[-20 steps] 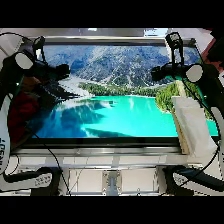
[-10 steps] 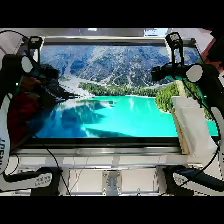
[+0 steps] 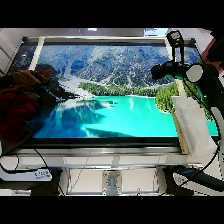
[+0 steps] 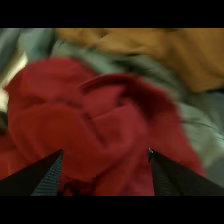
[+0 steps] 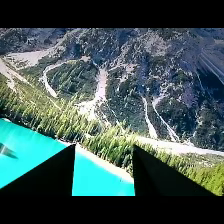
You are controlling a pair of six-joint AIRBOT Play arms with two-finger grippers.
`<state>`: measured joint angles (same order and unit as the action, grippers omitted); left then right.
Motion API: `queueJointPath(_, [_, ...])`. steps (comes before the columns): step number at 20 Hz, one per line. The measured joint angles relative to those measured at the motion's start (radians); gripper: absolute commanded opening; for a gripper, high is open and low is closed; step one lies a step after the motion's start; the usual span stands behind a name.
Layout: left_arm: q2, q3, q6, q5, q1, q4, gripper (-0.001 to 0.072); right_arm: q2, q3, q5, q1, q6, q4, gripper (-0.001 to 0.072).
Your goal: Fold the shirts.
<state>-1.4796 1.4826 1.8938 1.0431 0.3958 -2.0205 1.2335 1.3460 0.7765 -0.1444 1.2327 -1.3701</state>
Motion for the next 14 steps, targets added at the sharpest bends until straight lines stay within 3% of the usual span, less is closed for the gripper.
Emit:
queueJointPath(7, [-0.149, 0.0, 0.061, -0.055, 0.16, 0.192, 0.0596, 0.0, 0.0, -0.055, 0.0, 0.0, 0.011, 0.041])
queueJointPath(8, [-0.166, 0.0, 0.062, -0.067, 0.167, 0.209, 0.052, 0.0, 0.0, -0.057, 0.0, 0.0, 0.014, 0.041])
queueJointPath(9, [-0.179, 0.0, 0.062, -0.08, 0.172, 0.224, 0.0177, 0.0, 0.0, -0.059, 0.0, 0.0, 0.02, 0.041])
queueJointPath(10, [-0.187, 0.0, 0.062, -0.097, 0.175, 0.234, 0.001, 0.0, 0.0, -0.06, 0.0, 0.0, 0.027, 0.041])
queueJointPath(14, [-0.202, 0.022, 0.043, -0.146, 0.181, 0.296, 0.0012, 0.0, 0.0, -0.062, 0.0, 0.0, 0.078, 0.0409])
